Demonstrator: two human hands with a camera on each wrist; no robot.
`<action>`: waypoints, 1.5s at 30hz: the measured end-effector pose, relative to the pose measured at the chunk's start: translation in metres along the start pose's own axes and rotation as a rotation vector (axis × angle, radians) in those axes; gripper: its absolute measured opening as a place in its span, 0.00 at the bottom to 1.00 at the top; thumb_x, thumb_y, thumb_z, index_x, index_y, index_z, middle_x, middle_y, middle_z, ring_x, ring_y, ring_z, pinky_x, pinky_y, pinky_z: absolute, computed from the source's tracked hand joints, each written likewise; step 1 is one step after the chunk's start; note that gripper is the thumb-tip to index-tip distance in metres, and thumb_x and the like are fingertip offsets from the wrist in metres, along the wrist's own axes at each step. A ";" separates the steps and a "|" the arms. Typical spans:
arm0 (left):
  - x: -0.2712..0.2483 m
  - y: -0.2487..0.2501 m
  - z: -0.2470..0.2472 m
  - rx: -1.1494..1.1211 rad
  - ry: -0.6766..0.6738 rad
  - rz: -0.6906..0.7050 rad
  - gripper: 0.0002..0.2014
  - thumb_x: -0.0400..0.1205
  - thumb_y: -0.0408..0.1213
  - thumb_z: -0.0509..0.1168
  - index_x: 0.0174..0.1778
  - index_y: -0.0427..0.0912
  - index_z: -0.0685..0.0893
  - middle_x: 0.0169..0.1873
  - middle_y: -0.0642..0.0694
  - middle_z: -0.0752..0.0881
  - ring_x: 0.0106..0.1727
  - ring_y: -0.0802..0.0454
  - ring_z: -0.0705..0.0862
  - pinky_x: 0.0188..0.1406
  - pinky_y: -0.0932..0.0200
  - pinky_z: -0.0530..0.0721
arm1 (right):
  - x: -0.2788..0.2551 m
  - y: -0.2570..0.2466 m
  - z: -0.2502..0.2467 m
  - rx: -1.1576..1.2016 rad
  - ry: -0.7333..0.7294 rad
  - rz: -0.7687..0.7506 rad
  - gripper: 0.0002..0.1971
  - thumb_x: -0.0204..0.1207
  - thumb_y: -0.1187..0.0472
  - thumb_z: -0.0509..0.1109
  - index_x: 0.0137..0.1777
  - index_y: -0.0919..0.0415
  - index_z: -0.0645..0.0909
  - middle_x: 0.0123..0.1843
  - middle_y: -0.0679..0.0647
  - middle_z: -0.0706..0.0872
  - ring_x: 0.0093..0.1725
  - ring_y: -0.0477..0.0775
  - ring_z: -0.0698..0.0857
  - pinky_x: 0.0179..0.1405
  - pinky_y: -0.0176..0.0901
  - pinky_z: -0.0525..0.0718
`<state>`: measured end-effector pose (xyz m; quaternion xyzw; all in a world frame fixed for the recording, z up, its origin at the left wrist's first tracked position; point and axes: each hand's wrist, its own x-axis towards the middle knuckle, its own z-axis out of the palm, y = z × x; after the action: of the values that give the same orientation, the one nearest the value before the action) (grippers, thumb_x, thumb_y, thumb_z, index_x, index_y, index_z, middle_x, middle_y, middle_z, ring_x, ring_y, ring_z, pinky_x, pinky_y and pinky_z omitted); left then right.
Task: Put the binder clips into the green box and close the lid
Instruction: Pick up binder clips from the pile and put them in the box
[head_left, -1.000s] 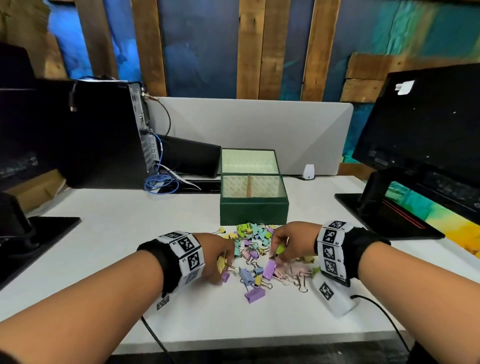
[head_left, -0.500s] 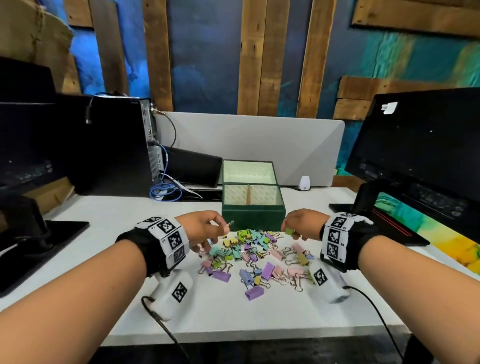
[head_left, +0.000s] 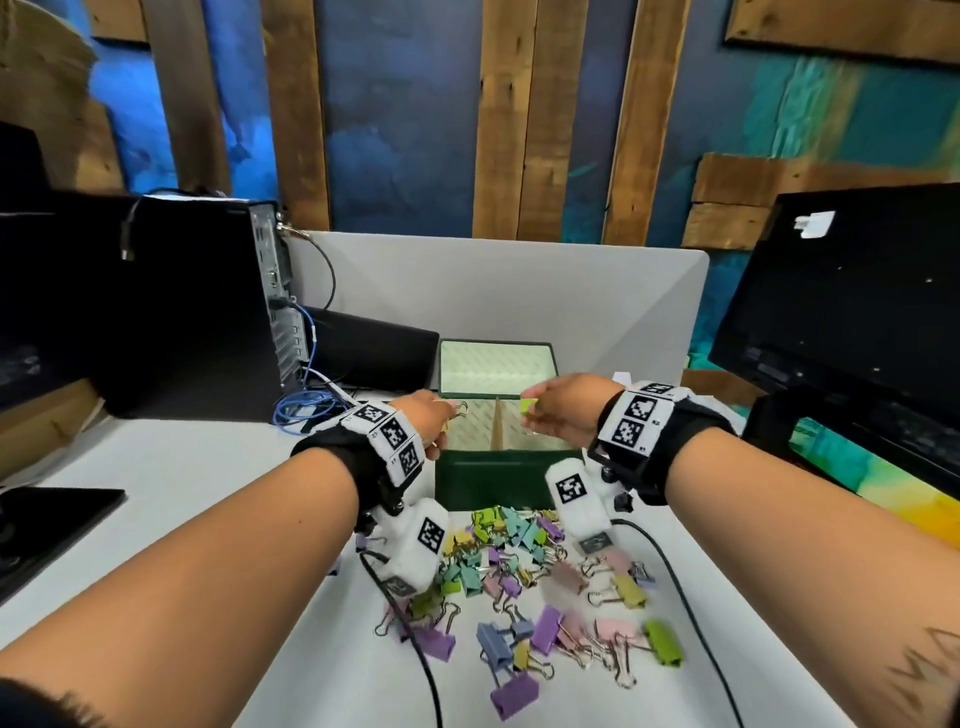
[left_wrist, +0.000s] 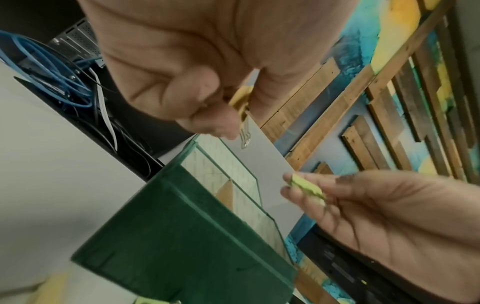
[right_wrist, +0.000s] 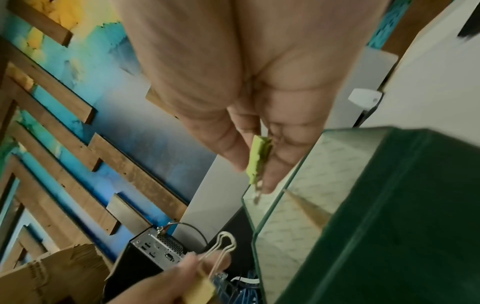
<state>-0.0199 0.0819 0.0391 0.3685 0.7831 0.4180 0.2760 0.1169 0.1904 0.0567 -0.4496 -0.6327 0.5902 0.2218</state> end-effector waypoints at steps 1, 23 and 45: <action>0.006 0.000 0.002 -0.025 0.010 -0.001 0.15 0.86 0.38 0.54 0.66 0.35 0.72 0.26 0.44 0.75 0.17 0.53 0.73 0.12 0.72 0.68 | 0.007 -0.001 0.005 -0.009 -0.031 -0.024 0.11 0.79 0.80 0.57 0.42 0.66 0.75 0.37 0.58 0.76 0.42 0.55 0.81 0.51 0.44 0.85; -0.067 -0.049 -0.006 0.687 -0.396 0.156 0.14 0.76 0.47 0.69 0.58 0.58 0.81 0.44 0.55 0.88 0.38 0.59 0.86 0.51 0.60 0.84 | -0.094 0.062 -0.029 -1.186 -0.429 -0.276 0.17 0.76 0.61 0.69 0.63 0.44 0.81 0.54 0.41 0.82 0.44 0.38 0.81 0.48 0.31 0.79; -0.087 -0.074 0.028 1.180 -0.446 0.424 0.11 0.74 0.43 0.69 0.51 0.47 0.85 0.55 0.50 0.83 0.46 0.53 0.76 0.53 0.56 0.81 | -0.080 0.098 0.013 -1.340 -0.438 -0.306 0.15 0.72 0.61 0.72 0.57 0.49 0.79 0.35 0.41 0.71 0.41 0.50 0.75 0.32 0.34 0.71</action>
<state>0.0252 -0.0038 -0.0280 0.6814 0.7154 -0.1218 0.0952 0.1766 0.1070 -0.0187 -0.2668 -0.9446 0.1140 -0.1534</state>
